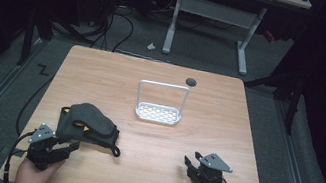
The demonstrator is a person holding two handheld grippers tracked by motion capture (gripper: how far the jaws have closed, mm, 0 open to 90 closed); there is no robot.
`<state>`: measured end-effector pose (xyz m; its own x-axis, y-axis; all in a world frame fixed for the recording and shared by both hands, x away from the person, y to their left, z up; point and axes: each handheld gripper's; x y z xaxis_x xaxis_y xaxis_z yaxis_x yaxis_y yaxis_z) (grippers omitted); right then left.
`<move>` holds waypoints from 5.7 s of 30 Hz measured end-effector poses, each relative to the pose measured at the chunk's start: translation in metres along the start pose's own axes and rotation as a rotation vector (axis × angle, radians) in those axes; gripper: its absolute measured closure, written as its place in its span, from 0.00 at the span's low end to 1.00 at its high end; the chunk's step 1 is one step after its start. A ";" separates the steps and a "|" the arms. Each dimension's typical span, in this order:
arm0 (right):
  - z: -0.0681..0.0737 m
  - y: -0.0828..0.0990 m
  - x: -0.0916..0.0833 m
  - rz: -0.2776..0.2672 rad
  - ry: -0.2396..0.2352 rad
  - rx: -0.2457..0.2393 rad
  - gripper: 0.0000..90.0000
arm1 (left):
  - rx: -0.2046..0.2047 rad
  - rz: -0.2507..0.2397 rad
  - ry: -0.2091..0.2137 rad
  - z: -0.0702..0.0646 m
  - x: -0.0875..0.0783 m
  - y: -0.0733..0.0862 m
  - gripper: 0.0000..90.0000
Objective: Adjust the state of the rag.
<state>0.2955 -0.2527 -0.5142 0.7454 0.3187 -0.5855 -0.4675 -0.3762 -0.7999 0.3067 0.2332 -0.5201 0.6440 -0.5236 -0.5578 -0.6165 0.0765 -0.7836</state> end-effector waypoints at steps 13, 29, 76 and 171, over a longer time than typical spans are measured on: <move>0.001 -0.002 0.003 -0.006 0.026 0.009 0.62 | 0.014 -0.003 0.021 0.001 -0.004 0.000 0.55; 0.005 -0.001 0.007 0.011 0.024 0.005 0.59 | 0.037 -0.054 -0.065 0.008 -0.014 -0.006 0.83; 0.050 -0.028 0.024 -0.038 -0.119 -0.082 0.55 | 0.350 0.120 0.016 -0.088 0.041 0.011 1.00; 0.048 -0.006 0.005 0.047 -0.077 -0.157 0.96 | 0.221 0.023 0.110 -0.097 0.029 -0.009 0.97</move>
<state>0.2788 -0.2069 -0.5190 0.6831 0.3605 -0.6352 -0.4167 -0.5219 -0.7443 0.2872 0.1347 -0.5028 0.5703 -0.6082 -0.5521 -0.5086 0.2664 -0.8188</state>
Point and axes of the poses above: each handheld gripper's, and its own axes: x roughly forward along the jaws, y roughly out of its underside, z roughly to its left, and after that the axes turned 5 degrees about -x, right-handed
